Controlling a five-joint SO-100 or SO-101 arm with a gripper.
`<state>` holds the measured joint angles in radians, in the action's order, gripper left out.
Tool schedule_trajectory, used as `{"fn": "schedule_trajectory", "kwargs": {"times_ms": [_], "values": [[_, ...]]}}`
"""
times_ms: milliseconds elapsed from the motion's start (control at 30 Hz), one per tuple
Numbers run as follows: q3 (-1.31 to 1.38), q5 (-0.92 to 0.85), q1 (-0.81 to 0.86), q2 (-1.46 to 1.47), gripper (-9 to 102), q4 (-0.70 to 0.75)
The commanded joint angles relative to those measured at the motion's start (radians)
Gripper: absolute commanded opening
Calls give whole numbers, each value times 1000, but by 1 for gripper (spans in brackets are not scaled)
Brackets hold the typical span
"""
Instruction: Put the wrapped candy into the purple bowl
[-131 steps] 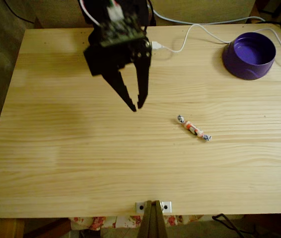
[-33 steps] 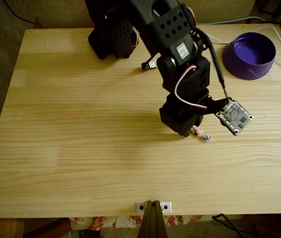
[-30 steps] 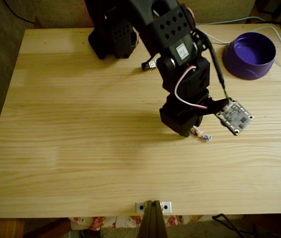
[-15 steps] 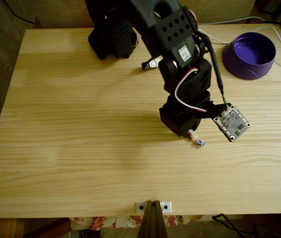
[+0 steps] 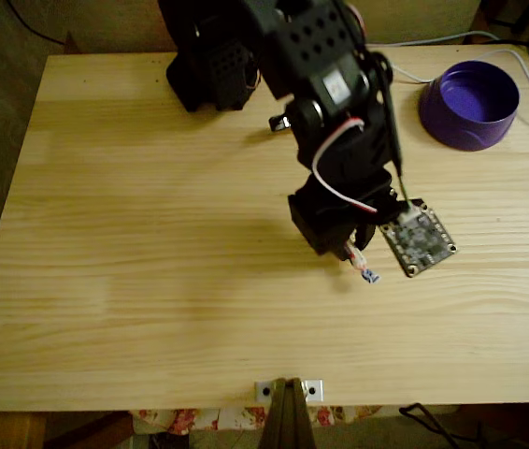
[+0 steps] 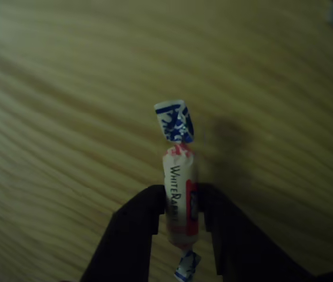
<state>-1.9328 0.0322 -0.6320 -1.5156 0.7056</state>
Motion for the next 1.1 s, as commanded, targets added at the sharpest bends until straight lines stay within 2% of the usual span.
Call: {"fn": "schedule_trajectory", "kwargs": {"times_ms": [0,200,500,733,1067], "values": [[91,84,8,-221,4,32],[89,147,-37,-397,4,60],[67,103,-265,-601,3,112],[63,74,-459,-646,2,112],[20,-66,-713,-606,1,78]]}}
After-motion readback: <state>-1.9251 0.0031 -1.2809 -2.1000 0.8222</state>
